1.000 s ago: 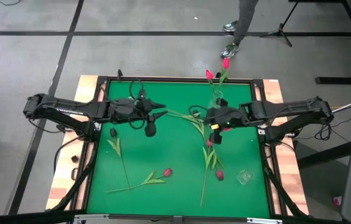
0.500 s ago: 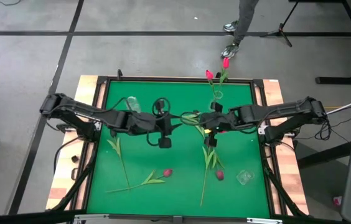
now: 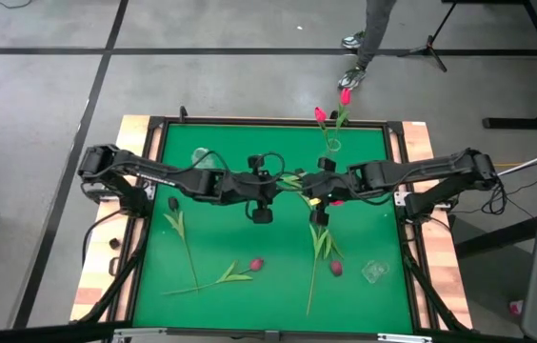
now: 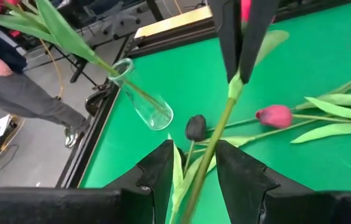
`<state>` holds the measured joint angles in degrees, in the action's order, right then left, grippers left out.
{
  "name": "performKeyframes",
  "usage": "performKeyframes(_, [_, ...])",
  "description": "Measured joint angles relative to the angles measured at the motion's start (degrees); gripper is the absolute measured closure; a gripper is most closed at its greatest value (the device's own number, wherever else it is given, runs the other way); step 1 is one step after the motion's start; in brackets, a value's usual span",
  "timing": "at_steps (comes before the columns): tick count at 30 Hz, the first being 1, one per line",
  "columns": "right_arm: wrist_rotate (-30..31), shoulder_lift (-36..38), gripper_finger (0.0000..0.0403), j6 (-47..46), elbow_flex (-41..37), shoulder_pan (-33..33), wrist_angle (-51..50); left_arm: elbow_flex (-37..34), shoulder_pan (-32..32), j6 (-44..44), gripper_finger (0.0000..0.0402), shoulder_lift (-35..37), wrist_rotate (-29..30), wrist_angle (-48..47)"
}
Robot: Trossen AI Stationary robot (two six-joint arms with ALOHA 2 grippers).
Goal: Sort flowers into vase by color
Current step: Put the pink flower into the top right transparent vase
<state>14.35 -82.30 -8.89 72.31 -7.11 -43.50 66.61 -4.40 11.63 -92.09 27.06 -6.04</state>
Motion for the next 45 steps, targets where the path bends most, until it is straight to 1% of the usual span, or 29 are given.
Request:
performKeyframes(4, [-0.8, -0.3, 0.0391, 0.2, 0.0, 0.0, 0.6, 0.0, 0.9, 0.9, 0.0284, 0.0, -0.4, 0.0])
performKeyframes(10, [-1.1, -0.4, 0.0391, 0.2, 0.0, 0.0, 0.9, 0.0, 3.1, -0.9, 0.0284, -0.1, -7.1, -1.2])
performKeyframes(17, [-2.1, -0.4, 0.0391, 0.4, 0.0, 0.0, 2.6, 0.0, 3.1, -0.6, 0.0303, -1.2, -9.5, -1.2])
performKeyframes(25, [-2.3, -0.4, 0.0391, 0.5, 0.0, 0.0, 3.1, 0.0, 2.7, -0.6, 0.0351, -1.9, -9.4, -0.8])
performKeyframes(30, [-2.0, -0.4, 0.0391, 0.7, 0.0, 0.0, 3.0, 0.0, 2.0, -0.6, 0.0382, -1.9, -8.3, -0.5])
performKeyframes(34, [-1.9, -0.4, 0.0391, 1.4, 0.0, 0.0, 2.9, 0.0, 1.6, -0.8, 0.0397, -1.9, -7.7, 0.8])
performKeyframes(38, [-1.8, -0.4, 0.0389, 1.4, 0.0, 0.0, 2.9, 0.0, 1.6, -0.8, 0.04, -1.9, -5.7, 1.5])
performKeyframes(42, [-1.8, -0.3, 0.0371, 1.8, 0.0, 0.0, 2.9, 0.0, 1.6, -2.4, 0.04, -1.9, -5.6, 1.6])
performKeyframes(45, [-1.8, 0.4, 0.0335, 3.2, 0.0, 0.0, 3.0, 0.0, 1.6, -3.4, 0.0401, -1.9, -4.9, 2.0])
